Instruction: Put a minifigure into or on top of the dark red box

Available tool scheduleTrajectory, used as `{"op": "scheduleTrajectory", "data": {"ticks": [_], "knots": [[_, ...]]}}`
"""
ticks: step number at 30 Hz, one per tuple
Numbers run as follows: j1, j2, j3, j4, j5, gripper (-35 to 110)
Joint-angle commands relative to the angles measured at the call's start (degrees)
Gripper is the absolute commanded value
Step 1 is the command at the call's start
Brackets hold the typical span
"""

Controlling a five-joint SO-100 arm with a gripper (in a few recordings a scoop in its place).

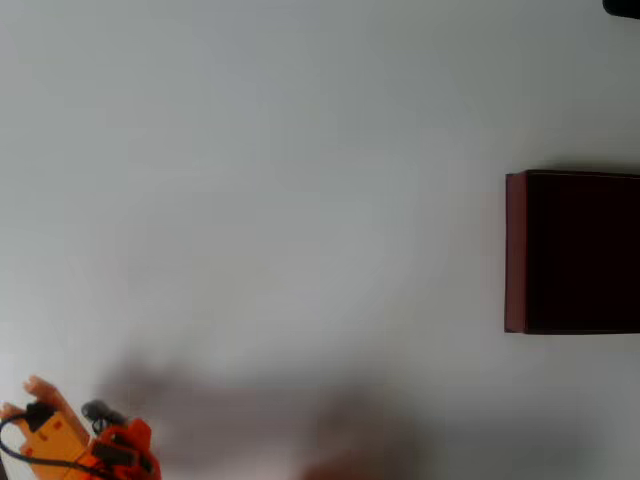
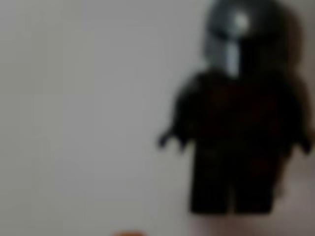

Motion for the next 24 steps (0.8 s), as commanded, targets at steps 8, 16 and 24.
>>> {"op": "scheduleTrajectory", "data": {"ticks": [8,16,24], "knots": [[-2.11,1.58,2.64,-3.78,3.43,25],[-2.55,0.26,2.81,-5.36,3.78,24],[-2.2,-0.26,4.92,-9.23,3.96,24]]}}
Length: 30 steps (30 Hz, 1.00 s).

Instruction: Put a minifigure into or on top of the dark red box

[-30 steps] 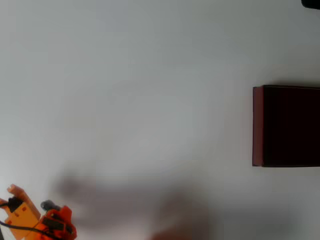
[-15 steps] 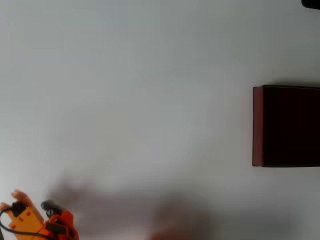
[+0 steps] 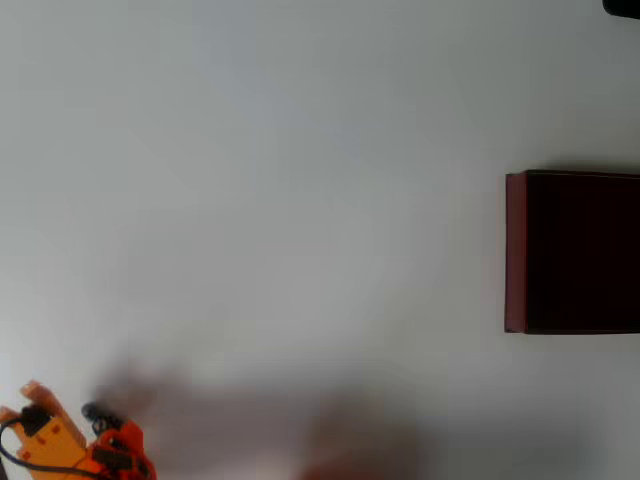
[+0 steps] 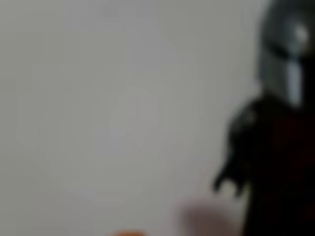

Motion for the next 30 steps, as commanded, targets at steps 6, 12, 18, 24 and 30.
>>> {"op": "scheduleTrajectory", "data": {"ticks": [6,12,18,24,30], "knots": [[-0.18,-0.18,1.23,-2.02,0.44,24],[0.7,-0.18,2.46,-3.69,-0.44,24],[1.32,0.0,4.22,-5.89,-0.62,24],[1.23,1.23,6.15,-6.77,0.09,22],[1.41,1.93,7.12,-7.12,0.44,22]]}}
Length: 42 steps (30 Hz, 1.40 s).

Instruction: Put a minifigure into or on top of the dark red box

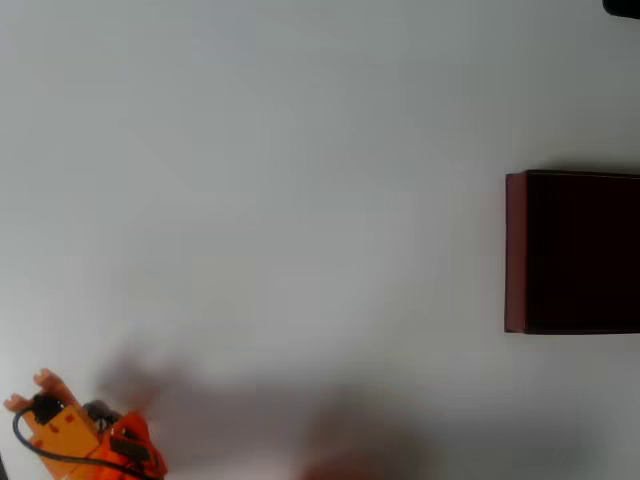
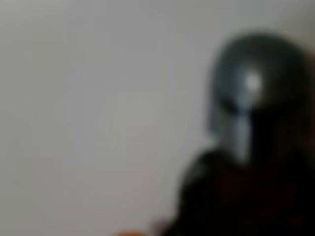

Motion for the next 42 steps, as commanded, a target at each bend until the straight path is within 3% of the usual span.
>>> {"op": "scheduleTrajectory", "data": {"ticks": [1,23,42], "knots": [[-0.44,1.32,1.41,0.35,0.53,22],[-3.34,7.56,7.29,-0.26,8.53,20],[-2.99,0.18,0.26,1.41,0.53,20]]}}
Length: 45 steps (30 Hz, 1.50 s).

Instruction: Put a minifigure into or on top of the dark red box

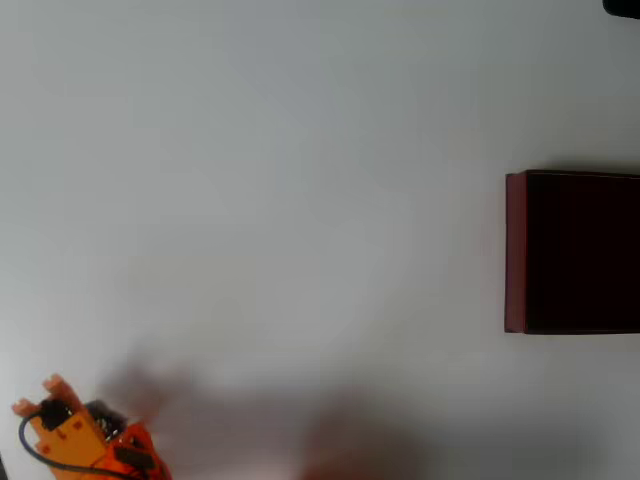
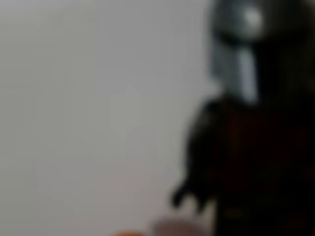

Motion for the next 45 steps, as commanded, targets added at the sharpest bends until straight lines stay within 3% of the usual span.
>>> {"op": "scheduleTrajectory", "data": {"ticks": [1,18,22,35,37,41,45], "knots": [[0.26,-0.7,-1.23,0.53,-2.81,20],[1.67,2.11,2.81,-3.34,-6.15,11],[1.67,2.11,2.81,-3.34,-6.59,1],[2.29,2.55,2.02,-2.64,-8.96,1],[3.78,3.08,-1.41,2.02,-12.04,1],[7.12,5.8,-18.54,28.39,-17.67,1],[15.03,15.64,-27.25,42.36,-28.83,1]]}}
